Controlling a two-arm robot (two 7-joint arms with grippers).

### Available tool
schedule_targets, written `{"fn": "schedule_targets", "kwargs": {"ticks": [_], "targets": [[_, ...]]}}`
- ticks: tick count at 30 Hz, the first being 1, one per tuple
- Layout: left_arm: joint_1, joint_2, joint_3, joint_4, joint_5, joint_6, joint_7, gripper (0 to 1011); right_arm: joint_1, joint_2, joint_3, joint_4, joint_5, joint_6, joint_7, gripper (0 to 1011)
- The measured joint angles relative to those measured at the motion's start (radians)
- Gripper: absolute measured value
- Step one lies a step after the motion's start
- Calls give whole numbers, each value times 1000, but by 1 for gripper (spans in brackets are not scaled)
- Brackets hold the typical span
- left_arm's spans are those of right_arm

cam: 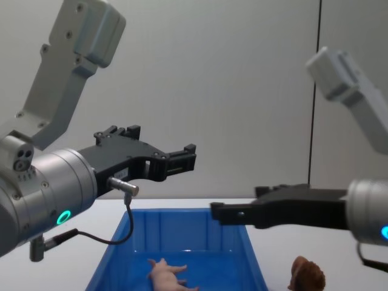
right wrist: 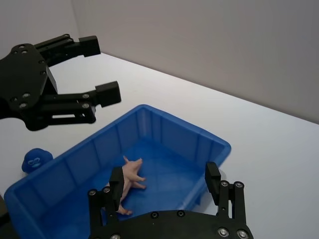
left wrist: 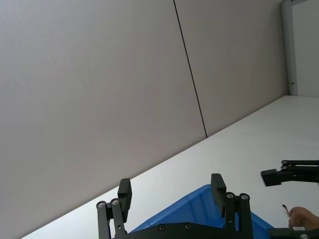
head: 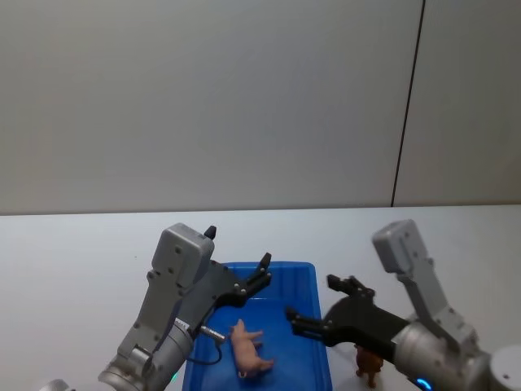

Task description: Pick up the two dolls from the table and place them into the box.

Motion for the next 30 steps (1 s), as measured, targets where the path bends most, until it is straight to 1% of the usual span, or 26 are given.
{"fn": "schedule_targets", "kwargs": {"ticks": [4,10,15,23,30], "targets": [[0,0,0,0,0,0,0,1003,-31,23,7,-30,11,-7,-22,1001],[0,0,0,0,0,0,0,1003,-92,70,23,-88,36,-18,-66,1001],[0,0,0,0,0,0,0,1003,-128,98,33,-115,51,-19,-90,1001],[0,0,0,0,0,0,0,1003,-156,118,39,-122,66,-11,-108,1001],[0,0,0,0,0,0,0,1003,-158,117,38,-89,69,-1,-115,1001]]}}
